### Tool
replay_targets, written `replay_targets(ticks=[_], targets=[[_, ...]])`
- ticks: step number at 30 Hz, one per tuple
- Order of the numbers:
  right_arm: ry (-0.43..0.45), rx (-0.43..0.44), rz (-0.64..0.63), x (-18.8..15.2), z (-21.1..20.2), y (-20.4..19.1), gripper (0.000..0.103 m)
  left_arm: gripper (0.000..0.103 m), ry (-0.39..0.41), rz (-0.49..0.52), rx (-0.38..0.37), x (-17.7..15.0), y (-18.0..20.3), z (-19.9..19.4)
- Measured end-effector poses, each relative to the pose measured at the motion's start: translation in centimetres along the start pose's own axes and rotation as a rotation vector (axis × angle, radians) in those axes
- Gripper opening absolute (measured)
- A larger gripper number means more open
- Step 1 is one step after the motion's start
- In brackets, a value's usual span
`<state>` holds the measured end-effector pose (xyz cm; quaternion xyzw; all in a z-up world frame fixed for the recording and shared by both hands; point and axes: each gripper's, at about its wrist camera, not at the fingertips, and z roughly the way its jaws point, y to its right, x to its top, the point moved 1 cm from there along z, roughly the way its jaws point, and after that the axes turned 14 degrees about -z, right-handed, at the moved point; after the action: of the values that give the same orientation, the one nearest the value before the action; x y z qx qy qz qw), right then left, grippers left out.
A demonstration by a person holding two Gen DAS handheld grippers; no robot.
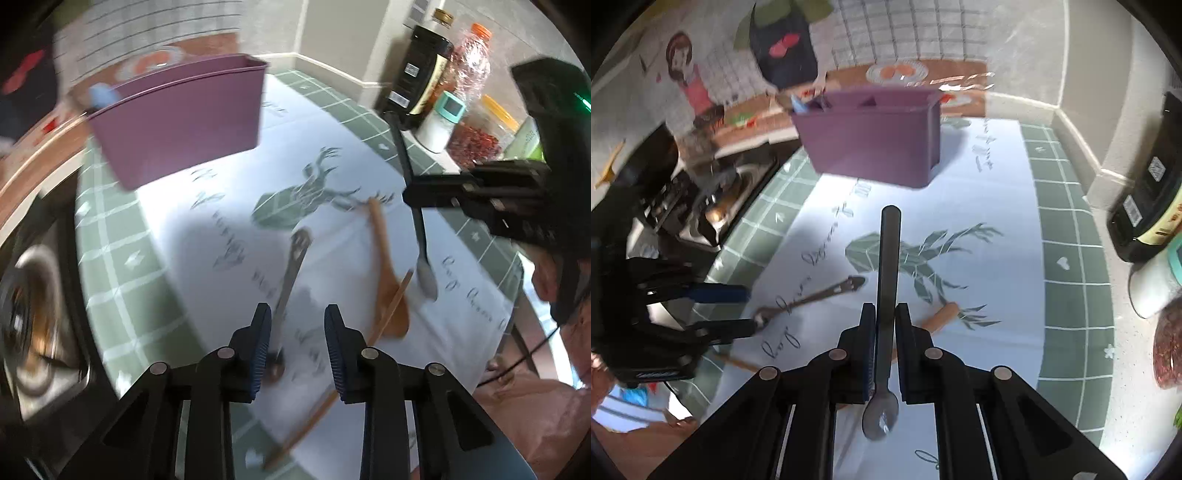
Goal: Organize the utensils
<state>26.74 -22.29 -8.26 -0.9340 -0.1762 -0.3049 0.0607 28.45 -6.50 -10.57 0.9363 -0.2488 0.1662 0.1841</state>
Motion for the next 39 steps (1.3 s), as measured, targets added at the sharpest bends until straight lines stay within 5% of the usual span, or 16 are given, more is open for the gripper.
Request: replay_targets(ticks=[8,14,21,27,31,34,36,39], targets=[[0.067,0.003,0.053,-0.9,-1.7,0.3,0.008,0.031,-0.199,0.096,0.050,5.0,2.2,5.4],[0.083,-0.008,0.077,-1.8,-2.4,0.6,0.008,0.030,-0.252,0.080,0.057,5.7,2.5,7.6],[0.096,-0.018,0.092,-1.7,-2.8,1.0,0.008,0.002,-0.115,0.000,0.073,4.5,2.3,6.3],[0.118,-0.022,0.051,-1.0,-3.7,0.2,0.008,0.002,0.078,-0.067,0.065,2.9,2.2,1.7],[0.047,-0.048,0.024,-1.2,-2.1,0.3,0.008,0.003,0.132,-0.104,0.071,2.1,1.0,0.1],[-0.013,-0.090,0.018,-2.0,-1.2,0.7,0.017,0.004,0.139,-0.146,0.089,0.9,-0.8,-0.6],[-0.052,-0.114,0.037,-2.8,-0.6,1.3,0.039,0.005,0.132,-0.163,0.082,-0.1,-1.1,-0.4],[-0.090,-0.176,0.079,-4.0,0.1,2.4,0.053,0.005,0.121,-0.195,0.075,-1.5,-2.0,-0.5]])
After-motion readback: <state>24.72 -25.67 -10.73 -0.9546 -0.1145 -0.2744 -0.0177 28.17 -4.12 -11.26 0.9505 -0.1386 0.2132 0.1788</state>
